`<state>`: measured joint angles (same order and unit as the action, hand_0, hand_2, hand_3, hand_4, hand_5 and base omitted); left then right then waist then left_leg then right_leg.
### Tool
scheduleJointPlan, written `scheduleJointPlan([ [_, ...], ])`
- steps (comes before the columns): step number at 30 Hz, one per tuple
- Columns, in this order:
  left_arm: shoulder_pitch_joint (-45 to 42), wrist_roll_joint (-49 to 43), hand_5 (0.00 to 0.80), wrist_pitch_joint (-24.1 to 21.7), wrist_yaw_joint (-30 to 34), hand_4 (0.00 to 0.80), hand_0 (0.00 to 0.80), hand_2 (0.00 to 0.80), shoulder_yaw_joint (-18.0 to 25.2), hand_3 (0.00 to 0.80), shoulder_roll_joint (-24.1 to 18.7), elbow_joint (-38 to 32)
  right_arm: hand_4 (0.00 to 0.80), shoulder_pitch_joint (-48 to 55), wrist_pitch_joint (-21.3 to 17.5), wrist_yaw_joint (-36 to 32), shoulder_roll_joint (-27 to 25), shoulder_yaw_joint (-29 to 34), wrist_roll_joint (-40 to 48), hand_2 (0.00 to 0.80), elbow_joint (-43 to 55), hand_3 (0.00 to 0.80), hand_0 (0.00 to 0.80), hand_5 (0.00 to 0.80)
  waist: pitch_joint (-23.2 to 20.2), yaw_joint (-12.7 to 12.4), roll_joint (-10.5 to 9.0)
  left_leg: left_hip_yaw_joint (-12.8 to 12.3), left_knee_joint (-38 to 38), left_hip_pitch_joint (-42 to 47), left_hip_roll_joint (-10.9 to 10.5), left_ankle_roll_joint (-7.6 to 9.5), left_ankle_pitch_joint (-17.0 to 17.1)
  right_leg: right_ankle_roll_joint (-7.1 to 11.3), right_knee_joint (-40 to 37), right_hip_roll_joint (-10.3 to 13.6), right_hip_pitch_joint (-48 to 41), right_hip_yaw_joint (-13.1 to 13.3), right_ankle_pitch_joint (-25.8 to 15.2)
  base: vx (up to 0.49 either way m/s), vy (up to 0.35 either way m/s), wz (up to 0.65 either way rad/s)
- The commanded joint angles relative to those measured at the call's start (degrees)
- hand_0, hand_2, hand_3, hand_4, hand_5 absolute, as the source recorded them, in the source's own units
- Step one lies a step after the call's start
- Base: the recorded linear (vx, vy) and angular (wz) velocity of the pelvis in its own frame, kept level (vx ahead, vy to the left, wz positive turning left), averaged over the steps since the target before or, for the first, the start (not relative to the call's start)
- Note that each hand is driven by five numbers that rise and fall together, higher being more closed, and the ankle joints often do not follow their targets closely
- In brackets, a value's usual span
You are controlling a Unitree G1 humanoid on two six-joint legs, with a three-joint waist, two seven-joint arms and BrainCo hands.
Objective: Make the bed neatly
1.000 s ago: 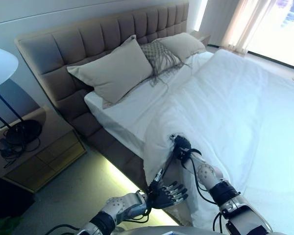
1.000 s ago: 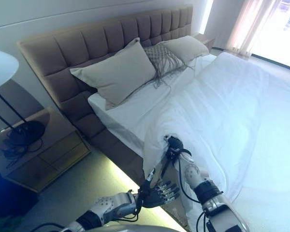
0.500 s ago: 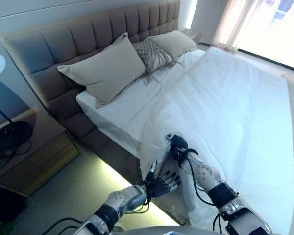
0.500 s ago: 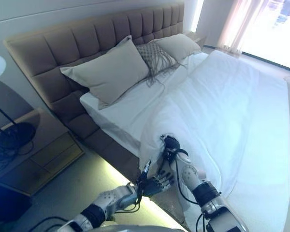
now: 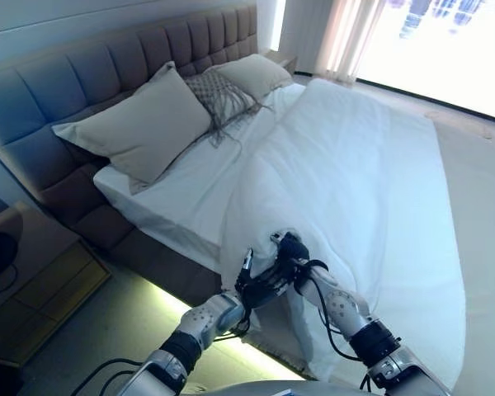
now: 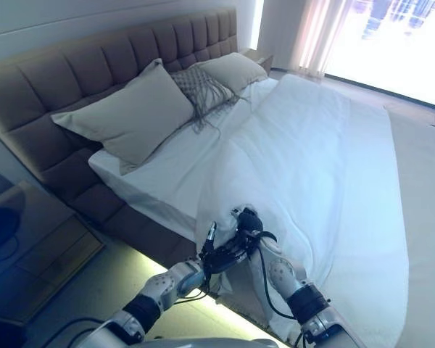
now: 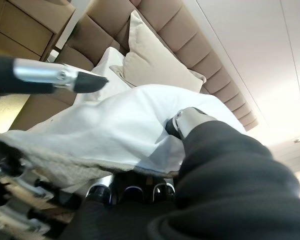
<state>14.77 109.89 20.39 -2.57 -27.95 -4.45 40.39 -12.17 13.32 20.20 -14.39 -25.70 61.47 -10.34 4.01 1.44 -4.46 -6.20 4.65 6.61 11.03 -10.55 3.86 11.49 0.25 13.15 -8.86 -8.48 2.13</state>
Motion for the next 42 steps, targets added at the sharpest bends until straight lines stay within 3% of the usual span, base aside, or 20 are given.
scheduleJointPlan([
  [1, 11.2, 3.1, 0.0, -2.5, 0.6, 0.0, 0.0, 0.0, 1.3, 0.0, 3.2, 7.2, 0.8, -4.6, -0.1, -4.9, 0.1, -1.4, 2.3, 0.8, 9.9, 0.8, 0.8, 0.8, -2.7, 1.1, 2.16, -0.7, -2.2, -3.4, 3.5, 1.91, 2.2, 2.06, -2.0, 3.7, 6.9, 0.9, -10.5, -0.118, 0.026, -0.03],
  [4, 13.8, 3.1, 0.0, -3.1, 0.4, 0.0, 0.0, 0.0, 2.4, 0.0, 2.0, 8.6, 0.8, -7.2, 0.4, -5.0, -0.6, -1.2, 3.0, 0.8, 9.3, 0.8, 0.8, 0.8, -2.3, 1.5, 2.22, -0.8, -2.9, -4.6, 3.8, 1.6, 2.5, 1.91, -2.0, 3.6, 7.7, 1.3, -10.7, -0.072, 0.007, -0.03],
  [6, 15.0, 3.1, 0.643, -2.9, 0.3, 0.643, 0.643, 0.643, 3.5, 0.643, 1.7, 10.0, 0.8, -8.2, 0.8, -5.1, -0.7, -1.2, 3.4, 0.8, 8.8, 0.8, 0.8, 0.8, -2.3, 1.8, 2.32, -1.2, -3.0, -4.7, 3.9, 1.39, 2.6, 1.8, -2.0, 3.7, 7.9, 1.3, -10.8, -0.018, 0.019, -0.04],
  [7, 15.5, 3.1, 0.8, -2.6, 0.6, 0.8, 0.8, 0.8, 3.9, 0.8, 1.5, 10.7, 0.8, -8.6, 1.3, -4.7, -0.7, -1.3, 3.7, 0.8, 8.8, 0.8, 0.8, 0.8, -2.3, 1.9, 2.41, -1.3, -3.1, -4.5, 3.9, 1.31, 2.6, 1.78, -1.9, 3.7, 7.8, 1.5, -10.7, 0.029, 0.024, -0.05],
  [20, 11.1, 0.5, 0.8, -2.3, 1.5, 0.8, 0.8, 0.8, 5.1, 0.8, 3.3, 10.1, 0.8, -3.6, 3.2, -5.7, 0.3, -1.1, 2.3, 0.8, 9.5, 0.8, 0.8, 0.8, -4.5, 1.6, 3.65, -1.5, -1.6, -1.7, 3.2, 1.66, 2.7, 1.88, -1.9, 4.4, 5.4, 0.5, -10.0, 0.062, 0.028, -0.03],
  [27, 8.3, -4.8, 0.8, -0.8, 2.3, 0.8, 0.8, 0.8, 6.2, 0.8, 2.3, 9.3, 0.8, -0.3, 3.6, -7.6, 1.1, -0.6, 1.2, 0.8, 9.2, 0.8, 0.8, 0.8, -5.6, 0.6, 3.78, -0.9, -1.8, 0.0, 3.6, 1.56, 1.9, 1.73, -1.7, 4.4, 3.7, -0.1, -9.3, 0.062, -0.012, 0.0],
  [37, 3.7, -9.0, 0.8, -1.2, 1.3, 0.8, 0.8, 0.8, 8.6, 0.8, 0.9, 9.2, 0.8, 2.9, 7.1, -7.4, 0.4, -0.5, 0.0, 0.8, 10.4, 0.8, 0.8, 0.8, -8.4, 0.3, 4.45, -1.6, -0.7, 4.3, 3.3, 1.54, 1.1, 1.84, -2.0, 4.6, -0.4, -0.8, -8.0, 0.099, 0.013, -0.03],
  [38, 3.5, -9.9, 0.8, -1.5, 1.8, 0.8, 0.8, 0.8, 8.8, 0.8, 0.9, 9.6, 0.442, 3.0, 7.3, -6.8, 0.2, -0.6, 0.2, 0.442, 10.5, 0.442, 0.442, 0.442, -8.6, 0.4, 4.52, -1.7, -0.6, 4.6, 3.2, 1.54, 1.0, 1.88, -2.0, 4.7, -0.7, -0.9, -7.9, 0.053, 0.011, 0.0],
  [40, 2.9, -11.3, 0.8, -1.5, 2.3, 0.8, 0.8, 0.8, 9.5, 0.8, 0.7, 9.9, 0.0, 3.9, 8.0, -6.9, -0.3, -0.5, 1.5, 0.0, 11.0, 0.0, 0.0, 0.0, -8.9, 0.5, 4.64, -1.8, -0.5, 5.0, 3.2, 1.48, 0.9, 1.99, -2.2, 4.7, -1.2, -1.0, -7.7, 0.053, 0.011, -0.01],
  [42, 2.3, -12.7, 0.8, -1.7, 2.1, 0.8, 0.8, 0.8, 9.9, 0.8, 0.4, 9.6, 0.0, 5.2, 9.0, -7.7, -0.7, -0.1, 2.7, 0.0, 11.8, 0.0, 0.0, 0.0, -9.1, 0.8, 4.73, -1.9, -0.4, 5.4, 3.2, 1.45, 0.6, 2.0, -2.1, 4.7, -1.5, -1.0, -7.3, 0.047, 0.007, -0.01],
])
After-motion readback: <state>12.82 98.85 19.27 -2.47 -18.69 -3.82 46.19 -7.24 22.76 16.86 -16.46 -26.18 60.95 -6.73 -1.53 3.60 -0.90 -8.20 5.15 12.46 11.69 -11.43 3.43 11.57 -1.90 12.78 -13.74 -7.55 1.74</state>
